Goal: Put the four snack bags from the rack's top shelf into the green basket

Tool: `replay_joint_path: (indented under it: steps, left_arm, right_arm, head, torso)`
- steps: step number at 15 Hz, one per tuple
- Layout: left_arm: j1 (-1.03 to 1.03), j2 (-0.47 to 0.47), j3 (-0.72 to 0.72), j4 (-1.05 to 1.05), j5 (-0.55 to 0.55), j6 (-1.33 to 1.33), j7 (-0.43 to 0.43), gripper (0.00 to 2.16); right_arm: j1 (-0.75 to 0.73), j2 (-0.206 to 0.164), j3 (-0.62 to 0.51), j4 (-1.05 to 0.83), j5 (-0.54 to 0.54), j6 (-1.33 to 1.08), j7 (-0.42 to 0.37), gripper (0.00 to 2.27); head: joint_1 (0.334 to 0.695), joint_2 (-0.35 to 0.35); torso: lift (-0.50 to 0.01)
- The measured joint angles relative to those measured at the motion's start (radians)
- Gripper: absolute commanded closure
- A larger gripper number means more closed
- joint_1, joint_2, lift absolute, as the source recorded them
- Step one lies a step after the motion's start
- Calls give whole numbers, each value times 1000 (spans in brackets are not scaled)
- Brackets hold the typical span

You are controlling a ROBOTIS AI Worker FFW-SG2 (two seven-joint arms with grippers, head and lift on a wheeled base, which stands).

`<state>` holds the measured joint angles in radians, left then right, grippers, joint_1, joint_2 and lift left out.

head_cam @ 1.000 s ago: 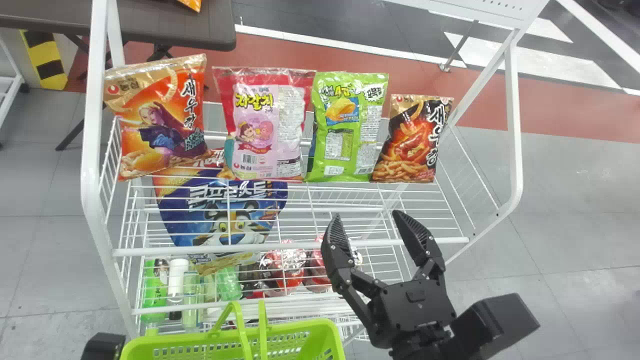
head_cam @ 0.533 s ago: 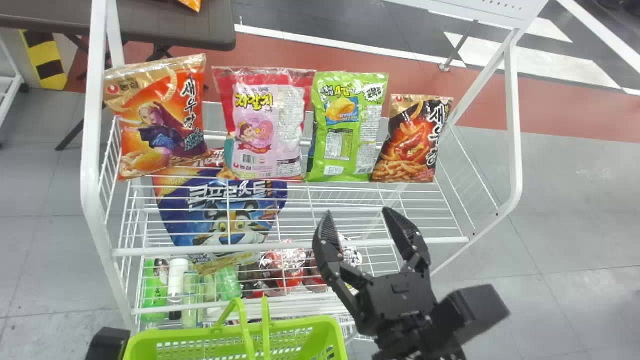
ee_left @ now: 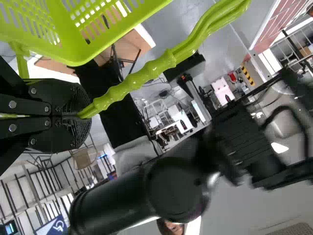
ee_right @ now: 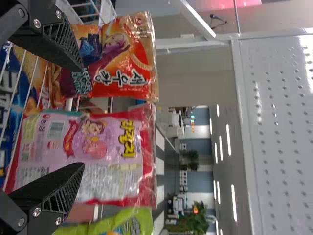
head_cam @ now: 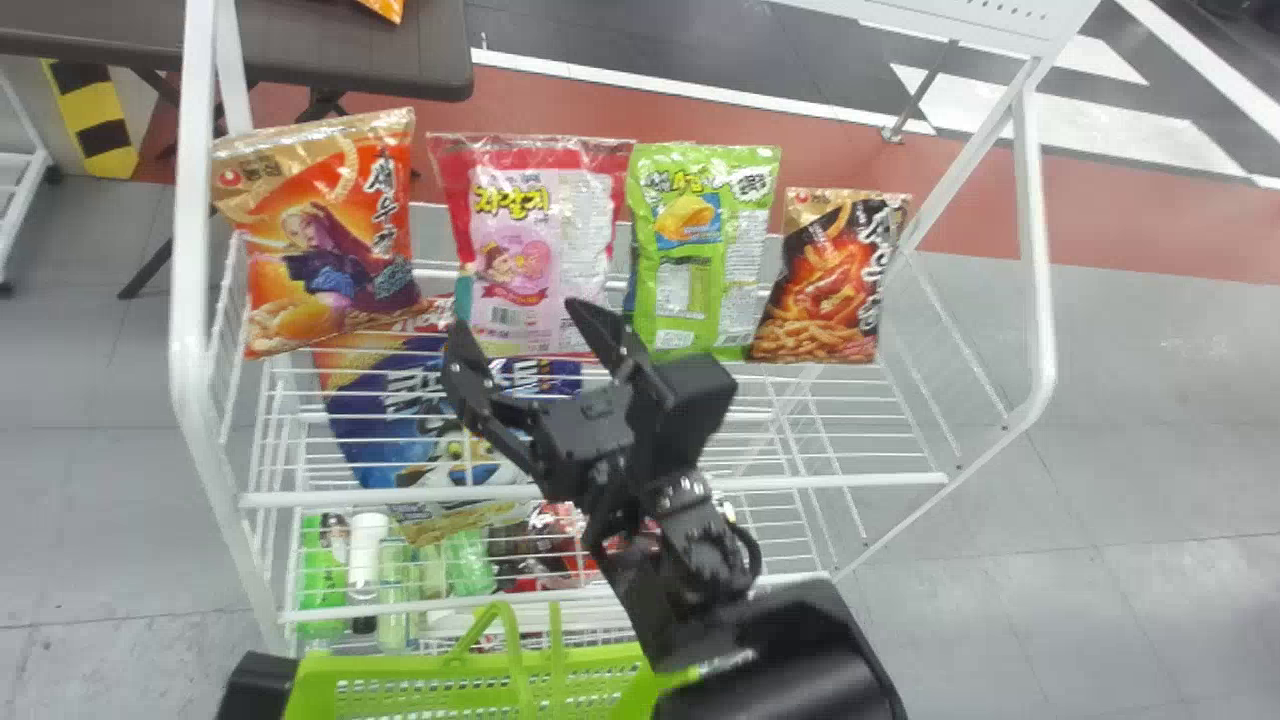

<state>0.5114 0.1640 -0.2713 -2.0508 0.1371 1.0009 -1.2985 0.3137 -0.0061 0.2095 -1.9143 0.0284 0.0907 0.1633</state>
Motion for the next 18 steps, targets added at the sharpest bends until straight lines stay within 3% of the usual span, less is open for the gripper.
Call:
replay_joint_path:
  steps: [7,8,10,11,13,18]
  left_arm:
    - [-9,10,-8,0,6,0,-1,1582]
    - [-10,12,-8,0,8,-1,-1,1582]
    - [-15,16,-15,1,10,-1,-1,1582]
    - [-18,18,-17,1,10,-1,-1,1582]
    - [-20,20,-20,1,10,-1,-1,1582]
    - [-24,21,-21,5,12,-2,-6,1582]
  right_arm:
    - [-361,6,93,393,15,14,74,164]
    - [-402,6,99,440,8,13,87,421]
    - [-455,6,112,493,-1,15,115,1490]
    - [-466,6,118,501,-1,28,131,1899]
    - [-469,6,128,497,3,67,157,2108]
    - [-412,6,135,394,28,131,210,2138]
  head:
    - [695,-89]
    - [695,-81]
    - [695,-62]
    - [695,-55]
    - [695,-43]
    - [695,-22]
  torso:
    - [0]
    - [0]
    - [0]
    - [0]
    - [0]
    - [0]
